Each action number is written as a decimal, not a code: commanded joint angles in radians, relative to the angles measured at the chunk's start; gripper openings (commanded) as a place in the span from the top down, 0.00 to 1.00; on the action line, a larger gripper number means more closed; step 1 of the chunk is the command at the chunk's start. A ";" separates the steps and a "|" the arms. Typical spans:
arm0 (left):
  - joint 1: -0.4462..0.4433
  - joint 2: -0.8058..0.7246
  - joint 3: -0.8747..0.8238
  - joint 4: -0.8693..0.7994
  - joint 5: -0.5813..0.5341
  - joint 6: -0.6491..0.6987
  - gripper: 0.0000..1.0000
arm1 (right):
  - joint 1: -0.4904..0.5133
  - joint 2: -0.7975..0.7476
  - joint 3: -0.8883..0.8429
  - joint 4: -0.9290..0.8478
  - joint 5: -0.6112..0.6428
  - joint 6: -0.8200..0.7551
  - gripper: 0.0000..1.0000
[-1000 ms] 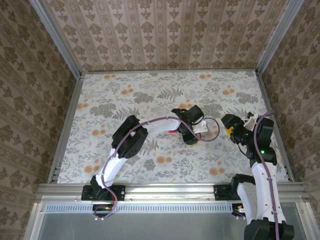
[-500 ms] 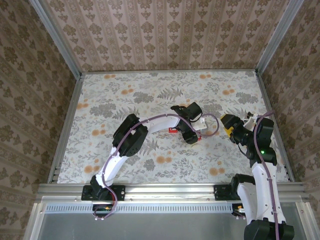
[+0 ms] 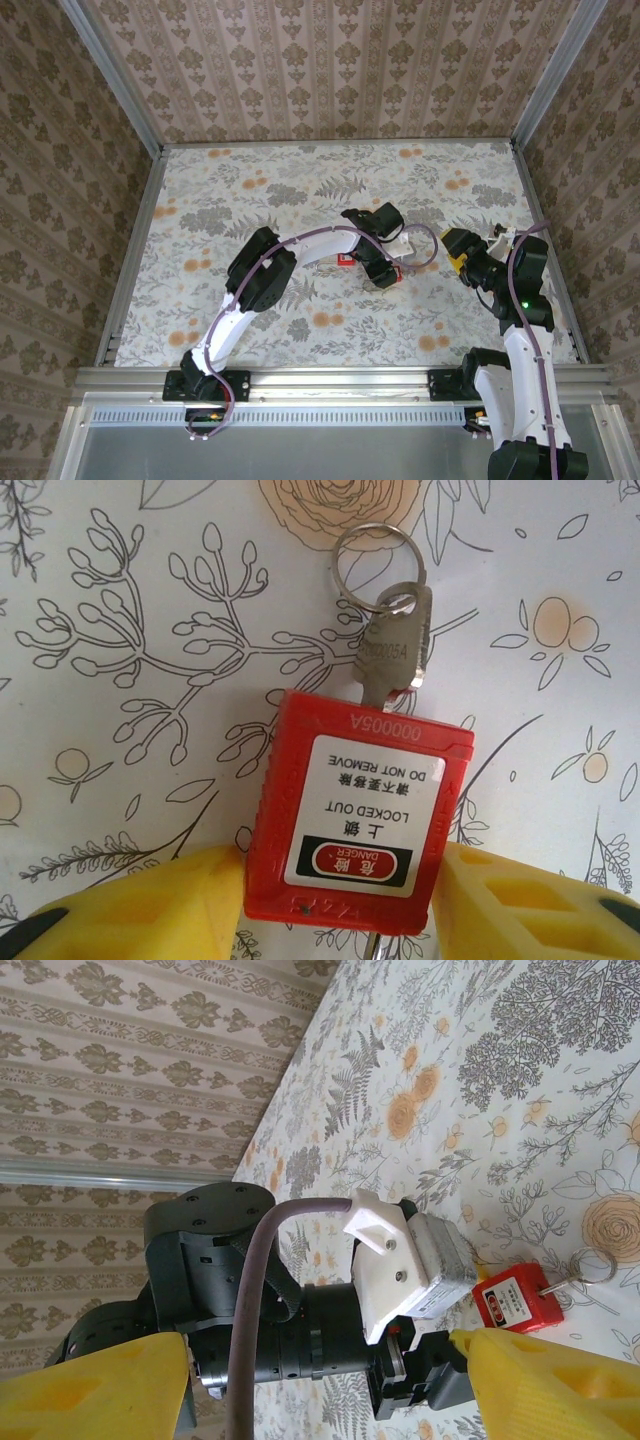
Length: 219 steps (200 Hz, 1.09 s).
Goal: Unlock with the key
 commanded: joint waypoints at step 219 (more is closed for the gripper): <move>0.025 -1.234 -0.976 0.598 -0.690 -0.198 0.00 | 0.180 0.022 0.314 -0.108 0.415 -0.177 0.00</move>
